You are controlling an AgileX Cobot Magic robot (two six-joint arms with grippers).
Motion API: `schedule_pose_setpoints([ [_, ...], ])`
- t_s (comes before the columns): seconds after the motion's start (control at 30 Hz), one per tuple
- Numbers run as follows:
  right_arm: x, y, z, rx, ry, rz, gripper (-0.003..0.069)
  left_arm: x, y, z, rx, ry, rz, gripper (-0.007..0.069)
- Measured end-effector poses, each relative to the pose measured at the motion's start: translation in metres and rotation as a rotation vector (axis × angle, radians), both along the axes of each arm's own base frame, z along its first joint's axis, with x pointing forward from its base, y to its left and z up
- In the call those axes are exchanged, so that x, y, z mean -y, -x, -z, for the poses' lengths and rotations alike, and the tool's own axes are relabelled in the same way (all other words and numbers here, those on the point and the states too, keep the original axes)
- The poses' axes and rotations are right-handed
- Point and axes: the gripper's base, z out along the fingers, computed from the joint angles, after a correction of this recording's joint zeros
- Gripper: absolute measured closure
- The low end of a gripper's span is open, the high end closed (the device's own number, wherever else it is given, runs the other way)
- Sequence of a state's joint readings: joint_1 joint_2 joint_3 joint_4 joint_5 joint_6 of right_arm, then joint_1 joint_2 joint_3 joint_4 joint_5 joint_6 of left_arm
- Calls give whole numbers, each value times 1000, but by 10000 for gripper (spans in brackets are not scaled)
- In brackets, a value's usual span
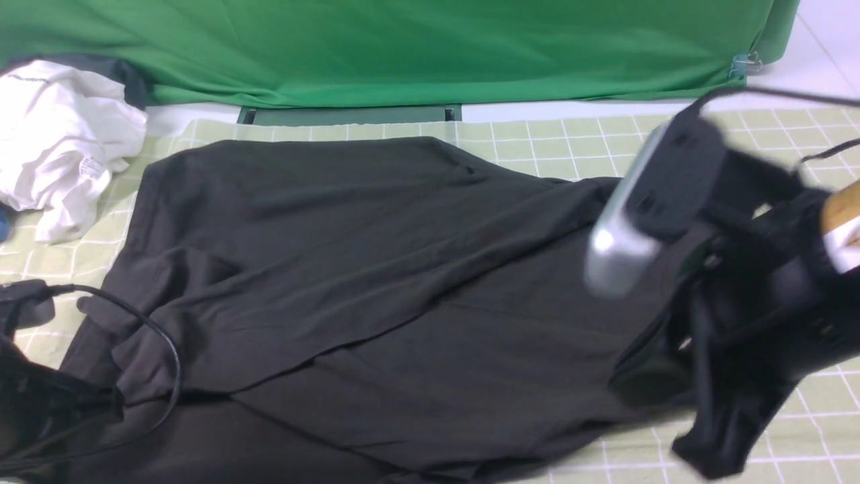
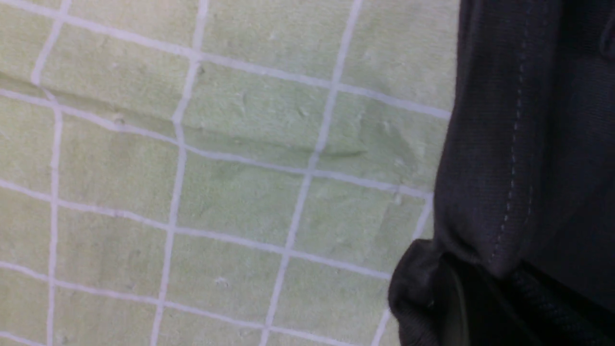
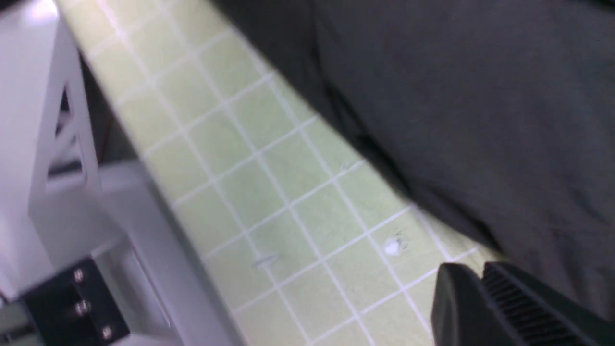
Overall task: Fold a long-sleeved shirt over a green coffee tablecloth.
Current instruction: 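Grasp the near edge of the shirt at its hem and shoulder corners, then fold the black garment in half by bringing its near edge over to the far edge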
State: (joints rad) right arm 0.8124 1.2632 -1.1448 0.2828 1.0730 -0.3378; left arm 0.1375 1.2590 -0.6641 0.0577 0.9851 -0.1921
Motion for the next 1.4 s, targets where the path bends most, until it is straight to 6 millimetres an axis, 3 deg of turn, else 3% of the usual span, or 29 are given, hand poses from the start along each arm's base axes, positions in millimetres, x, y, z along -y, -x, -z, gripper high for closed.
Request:
schedule_pose_setpoints([
  [0.1, -22, 1, 20, -11, 89, -84, 505, 1, 9, -12, 28, -5, 12, 603],
  [0.17, -42, -1, 46, -14, 195, -125, 380, 2, 14, -18, 57, -4, 11, 603],
  [0.43, -71, -27, 109, 0, 362, -140, 132, 4, 23, -29, 108, -8, 10, 603],
  [0.5, -78, -35, 128, 17, 399, -155, 106, 5, 25, -28, 108, 2, 8, 603],
  [0.8, -89, -48, 166, 56, 458, -184, 101, 8, 27, -23, 94, 34, 19, 603],
  [0.87, -90, -49, 175, 47, 478, -190, 121, 8, 27, -23, 94, 33, 21, 603],
  [0.93, -90, -50, 180, 35, 493, -191, 202, 9, 28, -23, 89, 39, 21, 603],
  [1.1, -90, -49, 180, 29, 496, -163, 573, 11, 31, -22, 57, 64, 21, 603],
  [1.2, -87, -47, 173, 18, 505, -128, 624, 12, 35, -23, 23, 73, 26, 603],
  [1.4, -68, -28, 146, -34, 451, -49, 629, 15, 47, -31, 18, 92, 25, 603],
])
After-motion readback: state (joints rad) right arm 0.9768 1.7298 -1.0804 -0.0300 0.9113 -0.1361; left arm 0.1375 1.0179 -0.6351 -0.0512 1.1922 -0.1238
